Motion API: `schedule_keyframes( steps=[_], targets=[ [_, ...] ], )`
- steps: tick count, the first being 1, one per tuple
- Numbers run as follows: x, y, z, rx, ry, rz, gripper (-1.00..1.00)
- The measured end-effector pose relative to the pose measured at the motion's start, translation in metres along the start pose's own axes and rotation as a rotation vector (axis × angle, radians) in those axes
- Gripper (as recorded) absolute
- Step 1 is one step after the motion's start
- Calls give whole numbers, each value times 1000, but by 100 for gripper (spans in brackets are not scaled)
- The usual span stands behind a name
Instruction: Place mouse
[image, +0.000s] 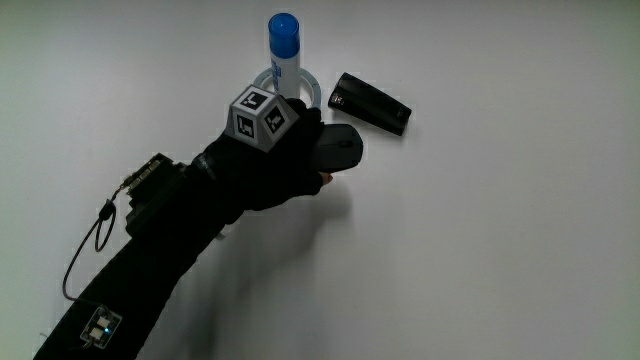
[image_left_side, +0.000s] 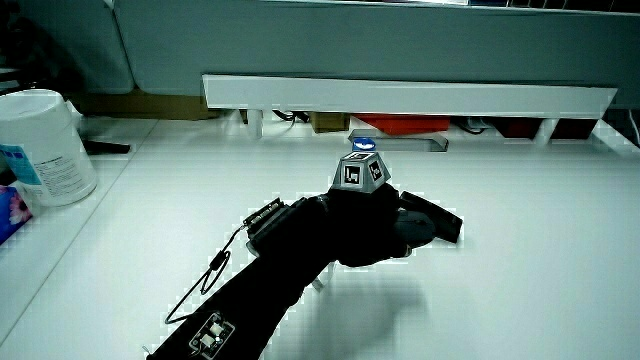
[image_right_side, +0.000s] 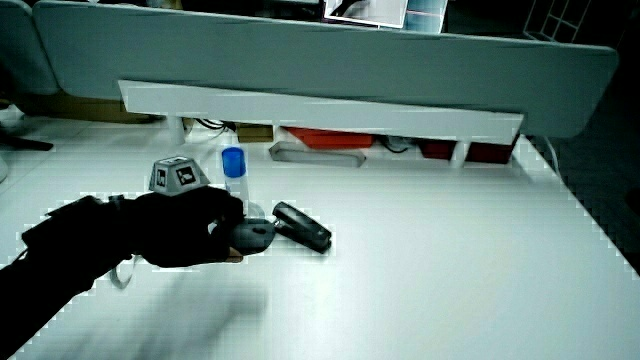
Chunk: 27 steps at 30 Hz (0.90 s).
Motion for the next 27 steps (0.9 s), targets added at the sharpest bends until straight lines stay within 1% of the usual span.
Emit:
schedule_keyframes(
  steps=[1,3,4,5,8,10,11,13,15,16,18,19,21,24,25,26,27],
  targets=[
    [-2,0,1,-7,-9,18,0],
    [-8,4,-2,-18,-22,40,0],
    [-11,6,-4,-28,-28,48,0],
    [-14,8,-6,-21,-25,50,0],
    [-20,12,-11,-44,-33,77,0],
    [-24,15,-17,-50,-24,93,0],
    [-25,16,-19,-65,-24,105,0],
    [-28,19,-24,-77,-14,114,0],
    [-32,22,-31,-88,-22,125,0],
    [-31,21,-31,-94,-13,132,0],
    [-34,24,-37,-105,-20,129,0],
    [-36,25,-40,-99,-15,133,0],
    [-36,25,-41,-112,-14,141,0],
    [-38,27,-45,-116,-12,142,0],
    [-39,27,-46,-120,-9,150,0],
    [-38,26,-45,-120,-3,149,0],
    [-40,27,-48,-109,7,145,0]
  ],
)
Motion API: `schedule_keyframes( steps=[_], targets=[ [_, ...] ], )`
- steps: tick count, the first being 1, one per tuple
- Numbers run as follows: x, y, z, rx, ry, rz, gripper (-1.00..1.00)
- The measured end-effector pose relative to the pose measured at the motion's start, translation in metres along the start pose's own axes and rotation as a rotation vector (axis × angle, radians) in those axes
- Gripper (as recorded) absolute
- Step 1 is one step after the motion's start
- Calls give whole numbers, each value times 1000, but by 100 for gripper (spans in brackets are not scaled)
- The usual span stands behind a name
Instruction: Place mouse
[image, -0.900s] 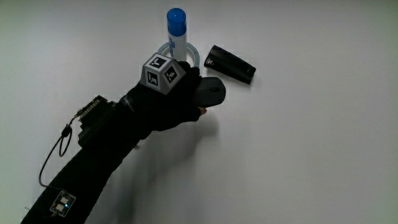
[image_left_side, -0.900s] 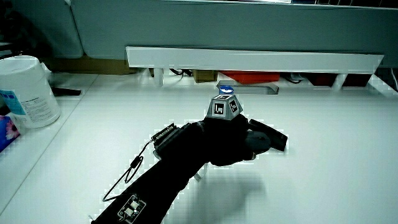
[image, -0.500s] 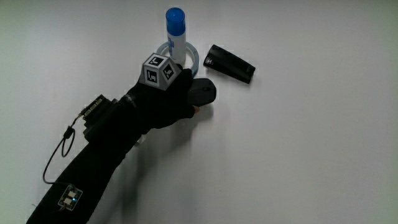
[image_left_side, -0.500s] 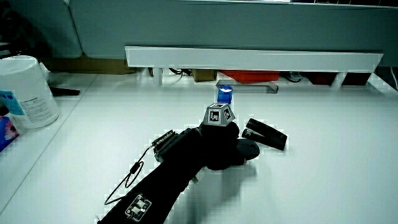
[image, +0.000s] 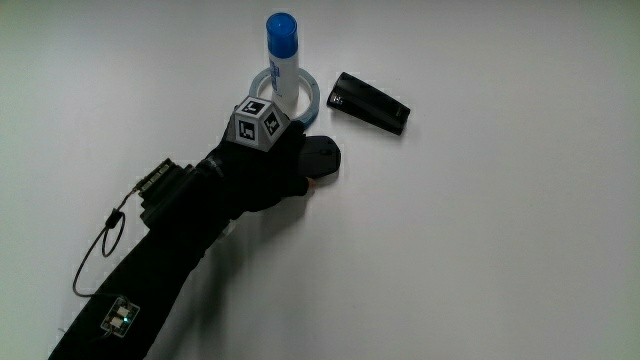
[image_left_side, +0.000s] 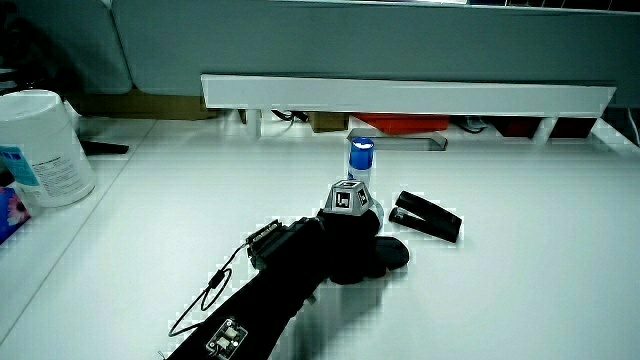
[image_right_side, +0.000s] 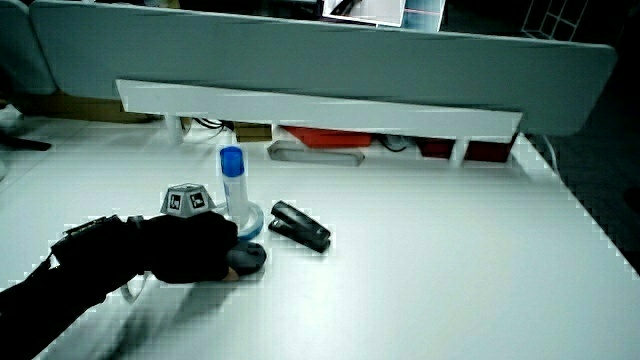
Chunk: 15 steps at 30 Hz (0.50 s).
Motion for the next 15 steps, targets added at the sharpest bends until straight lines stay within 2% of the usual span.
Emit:
schedule_keyframes(
  steps=[1,2,10,15],
  targets=[
    [-1,1,-2,-17,-14,6,0],
    [-1,1,-3,-23,-4,15,0],
    [1,1,-5,-16,23,31,0],
    [-4,3,-11,-18,2,23,-38]
  ],
)
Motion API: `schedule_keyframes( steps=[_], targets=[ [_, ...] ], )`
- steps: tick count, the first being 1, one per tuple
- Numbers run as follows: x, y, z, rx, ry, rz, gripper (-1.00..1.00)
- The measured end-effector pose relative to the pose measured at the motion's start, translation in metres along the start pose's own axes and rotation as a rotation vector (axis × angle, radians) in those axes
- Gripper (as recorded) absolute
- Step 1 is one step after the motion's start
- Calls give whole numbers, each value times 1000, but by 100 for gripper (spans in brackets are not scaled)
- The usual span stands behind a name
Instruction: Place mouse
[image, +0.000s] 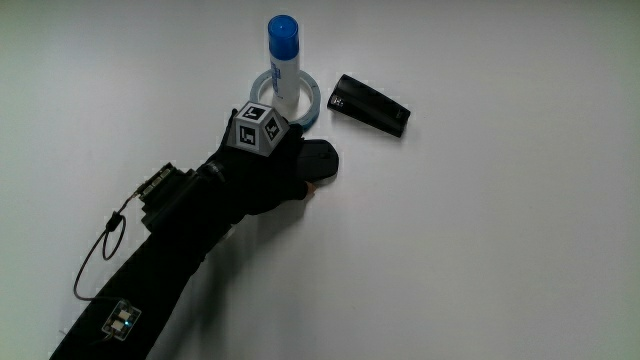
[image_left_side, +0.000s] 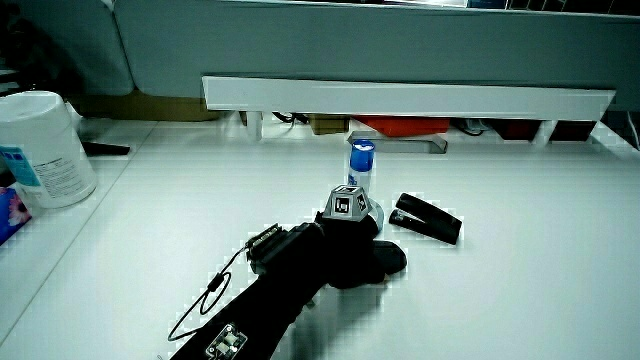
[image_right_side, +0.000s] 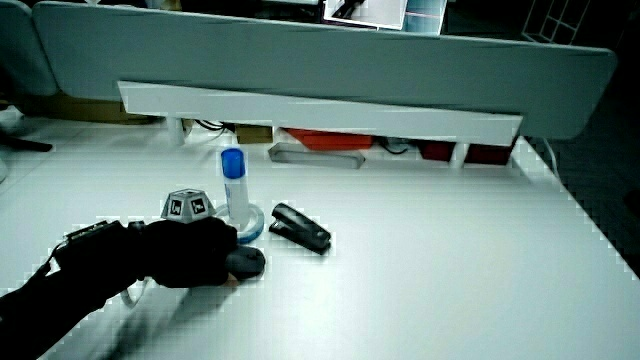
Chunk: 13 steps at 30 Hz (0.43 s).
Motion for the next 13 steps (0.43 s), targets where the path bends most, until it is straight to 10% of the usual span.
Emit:
schedule_keyframes(
  steps=[8,13],
  targets=[
    [-7,-19,6,30,-20,-24,-100],
    [0,-63,32,31,-96,-48,-100]
  ],
)
